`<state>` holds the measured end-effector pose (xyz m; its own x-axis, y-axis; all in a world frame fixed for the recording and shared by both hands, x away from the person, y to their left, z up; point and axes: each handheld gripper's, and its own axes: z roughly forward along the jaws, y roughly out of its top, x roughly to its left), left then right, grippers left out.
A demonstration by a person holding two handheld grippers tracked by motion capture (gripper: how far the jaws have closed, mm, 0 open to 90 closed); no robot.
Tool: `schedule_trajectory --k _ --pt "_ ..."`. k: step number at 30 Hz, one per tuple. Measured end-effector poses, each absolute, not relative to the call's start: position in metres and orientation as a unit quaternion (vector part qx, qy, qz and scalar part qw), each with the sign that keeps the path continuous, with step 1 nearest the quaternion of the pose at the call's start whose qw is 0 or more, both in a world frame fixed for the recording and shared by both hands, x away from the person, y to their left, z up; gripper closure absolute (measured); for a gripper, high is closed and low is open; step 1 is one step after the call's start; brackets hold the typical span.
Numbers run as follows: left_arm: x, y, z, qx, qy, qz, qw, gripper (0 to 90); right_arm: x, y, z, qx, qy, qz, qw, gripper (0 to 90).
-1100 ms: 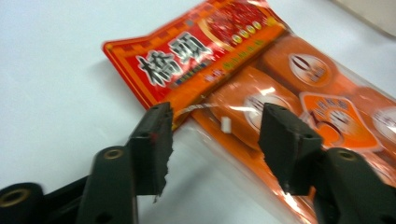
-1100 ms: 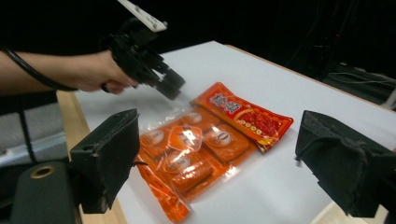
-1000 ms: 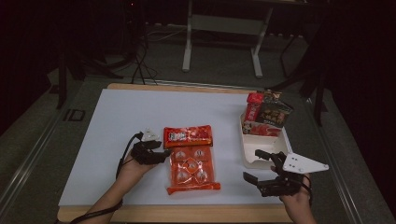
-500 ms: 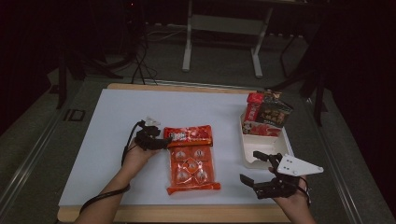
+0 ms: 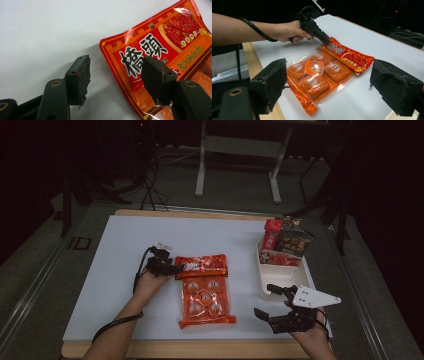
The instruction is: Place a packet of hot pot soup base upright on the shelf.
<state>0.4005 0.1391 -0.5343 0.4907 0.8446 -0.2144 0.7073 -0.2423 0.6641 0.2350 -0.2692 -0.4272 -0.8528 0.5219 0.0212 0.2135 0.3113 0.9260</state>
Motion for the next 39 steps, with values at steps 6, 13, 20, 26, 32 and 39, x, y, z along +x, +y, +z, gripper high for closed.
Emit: schedule_trajectory --k 6,13,20,26,32,39 --pt "0.404 0.136 -0.537 0.781 0.492 0.070 0.377 48.2 0.234 -0.270 -0.427 0.228 0.797 0.541 0.142 14.0" --pt "0.404 0.130 -0.537 0.791 0.479 0.066 0.374 59.7 0.234 -0.271 -0.426 0.232 0.793 0.545 0.143 14.0" --pt "0.402 0.123 -0.535 0.804 0.468 0.066 0.361 71.6 0.235 -0.270 -0.426 0.232 0.793 0.544 0.145 14.0" --pt "0.400 0.115 -0.528 0.820 0.455 0.090 0.336 88.8 0.235 -0.271 -0.427 0.237 0.792 0.543 0.146 14.1" --pt "0.396 0.117 -0.521 0.815 0.453 0.096 0.348 90.0 0.235 -0.271 -0.426 0.241 0.791 0.543 0.146 14.0" --pt "0.387 0.112 -0.509 0.809 0.436 0.128 0.374 90.0 0.236 -0.273 -0.426 0.241 0.788 0.547 0.147 12.7"
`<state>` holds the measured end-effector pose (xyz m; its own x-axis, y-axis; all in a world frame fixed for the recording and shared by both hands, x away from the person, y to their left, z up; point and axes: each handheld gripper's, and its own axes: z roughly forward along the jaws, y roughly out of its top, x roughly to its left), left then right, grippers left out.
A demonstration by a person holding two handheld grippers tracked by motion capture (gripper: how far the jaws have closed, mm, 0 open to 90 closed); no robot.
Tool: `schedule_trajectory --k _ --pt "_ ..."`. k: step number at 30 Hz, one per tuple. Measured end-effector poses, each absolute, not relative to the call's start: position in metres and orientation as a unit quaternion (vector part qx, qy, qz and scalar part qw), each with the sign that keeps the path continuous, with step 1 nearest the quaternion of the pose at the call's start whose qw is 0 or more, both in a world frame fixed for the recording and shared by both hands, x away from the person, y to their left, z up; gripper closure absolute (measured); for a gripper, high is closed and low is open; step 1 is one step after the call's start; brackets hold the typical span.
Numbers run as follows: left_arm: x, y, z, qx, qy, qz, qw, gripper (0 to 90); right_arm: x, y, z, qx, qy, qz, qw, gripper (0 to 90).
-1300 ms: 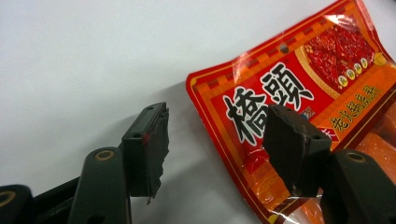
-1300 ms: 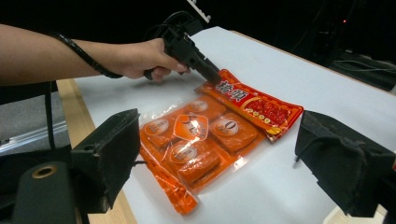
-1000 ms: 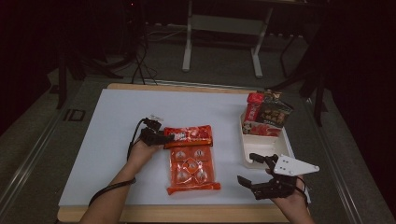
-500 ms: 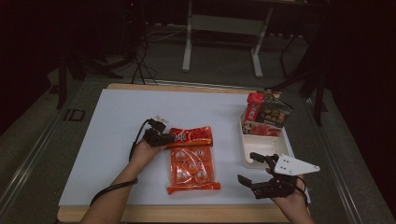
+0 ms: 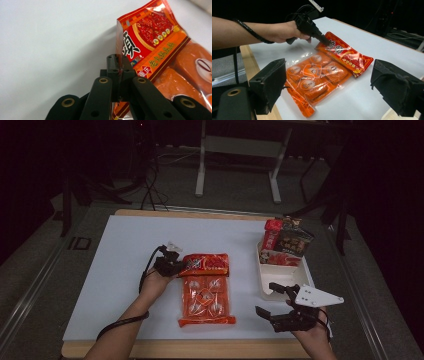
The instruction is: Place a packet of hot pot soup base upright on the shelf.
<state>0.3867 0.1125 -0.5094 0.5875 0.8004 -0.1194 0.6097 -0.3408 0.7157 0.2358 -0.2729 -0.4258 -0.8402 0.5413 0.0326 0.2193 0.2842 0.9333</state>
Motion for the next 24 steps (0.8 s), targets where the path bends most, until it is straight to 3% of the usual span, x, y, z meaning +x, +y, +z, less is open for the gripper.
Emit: schedule_trajectory --k 10,19,24 --pt "0.376 0.111 -0.483 0.813 0.408 0.149 0.389 90.0 0.238 -0.278 -0.424 0.242 0.776 0.565 0.138 10.9" --pt "0.363 0.111 -0.461 0.802 0.391 0.157 0.423 90.0 0.241 -0.280 -0.425 0.238 0.783 0.541 0.193 17.8" --pt "0.354 0.110 -0.447 0.801 0.373 0.166 0.437 90.0 0.241 -0.283 -0.423 0.249 0.773 0.549 0.195 16.8"
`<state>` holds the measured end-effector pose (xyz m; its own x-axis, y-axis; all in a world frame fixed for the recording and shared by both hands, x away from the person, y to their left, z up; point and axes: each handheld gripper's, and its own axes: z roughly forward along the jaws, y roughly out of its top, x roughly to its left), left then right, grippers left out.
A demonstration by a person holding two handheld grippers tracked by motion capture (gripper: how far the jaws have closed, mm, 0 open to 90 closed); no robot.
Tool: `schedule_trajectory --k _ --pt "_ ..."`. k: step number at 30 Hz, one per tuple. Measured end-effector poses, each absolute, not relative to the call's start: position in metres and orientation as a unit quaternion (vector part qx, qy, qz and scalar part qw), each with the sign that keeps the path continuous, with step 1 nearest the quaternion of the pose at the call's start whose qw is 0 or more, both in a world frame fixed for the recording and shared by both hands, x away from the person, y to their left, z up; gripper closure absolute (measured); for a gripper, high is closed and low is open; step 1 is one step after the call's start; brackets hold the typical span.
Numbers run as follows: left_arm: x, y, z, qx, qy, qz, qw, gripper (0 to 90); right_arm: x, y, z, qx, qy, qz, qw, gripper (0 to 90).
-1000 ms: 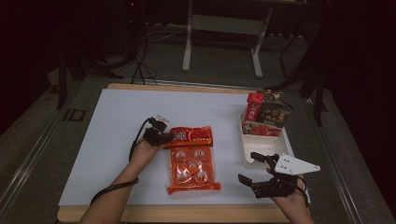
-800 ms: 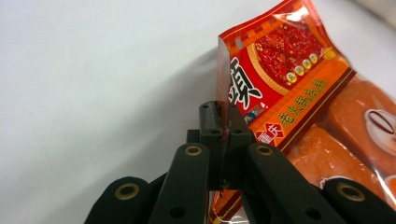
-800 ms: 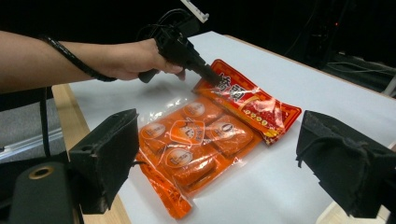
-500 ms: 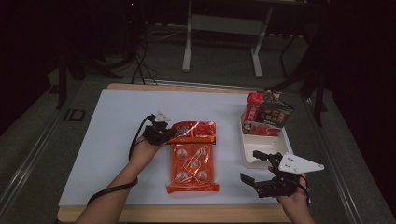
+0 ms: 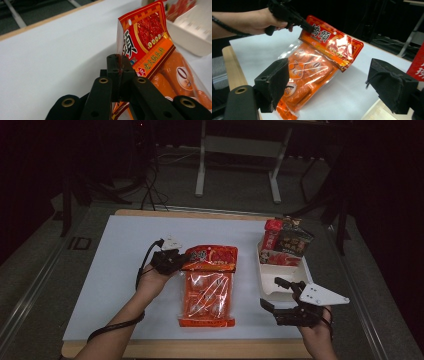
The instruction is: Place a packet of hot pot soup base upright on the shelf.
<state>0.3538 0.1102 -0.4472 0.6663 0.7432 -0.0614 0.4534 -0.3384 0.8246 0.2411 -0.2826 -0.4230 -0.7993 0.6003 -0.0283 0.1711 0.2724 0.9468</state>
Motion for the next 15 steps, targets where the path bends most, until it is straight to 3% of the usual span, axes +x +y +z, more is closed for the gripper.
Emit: schedule_trajectory --k 15 --pt "0.332 0.108 -0.423 0.794 0.338 0.168 0.477 90.0 0.242 -0.284 -0.409 0.275 0.769 0.537 0.211 13.3"
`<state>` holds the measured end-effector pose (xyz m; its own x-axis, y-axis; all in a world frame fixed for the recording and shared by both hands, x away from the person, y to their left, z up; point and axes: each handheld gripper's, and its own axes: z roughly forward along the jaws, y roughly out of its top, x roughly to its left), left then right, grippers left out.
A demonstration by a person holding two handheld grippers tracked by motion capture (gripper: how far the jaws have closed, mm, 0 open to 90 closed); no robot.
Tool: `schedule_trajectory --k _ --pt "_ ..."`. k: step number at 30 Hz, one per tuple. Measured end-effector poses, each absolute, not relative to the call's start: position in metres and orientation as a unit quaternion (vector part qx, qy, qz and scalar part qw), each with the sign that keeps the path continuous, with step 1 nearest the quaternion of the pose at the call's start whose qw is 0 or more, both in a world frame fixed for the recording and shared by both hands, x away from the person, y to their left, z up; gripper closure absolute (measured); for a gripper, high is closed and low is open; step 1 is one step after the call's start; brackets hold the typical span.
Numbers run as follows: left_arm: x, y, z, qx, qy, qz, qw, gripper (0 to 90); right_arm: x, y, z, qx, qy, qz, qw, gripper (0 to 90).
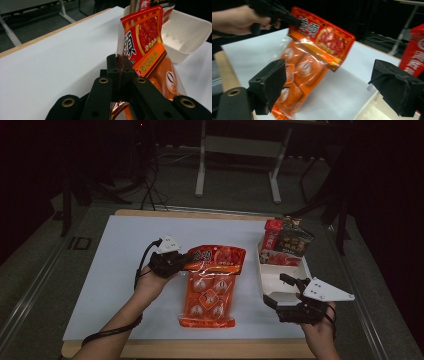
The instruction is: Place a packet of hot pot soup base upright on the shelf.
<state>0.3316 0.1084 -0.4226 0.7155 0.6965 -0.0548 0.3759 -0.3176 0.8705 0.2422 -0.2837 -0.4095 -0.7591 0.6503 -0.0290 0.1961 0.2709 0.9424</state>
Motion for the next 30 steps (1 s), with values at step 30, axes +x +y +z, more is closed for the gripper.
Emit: schedule_trajectory --k 30 --pt "0.281 0.095 -0.391 0.783 0.235 0.182 0.546 90.0 0.244 -0.273 -0.407 0.281 0.764 0.555 0.171 13.5"
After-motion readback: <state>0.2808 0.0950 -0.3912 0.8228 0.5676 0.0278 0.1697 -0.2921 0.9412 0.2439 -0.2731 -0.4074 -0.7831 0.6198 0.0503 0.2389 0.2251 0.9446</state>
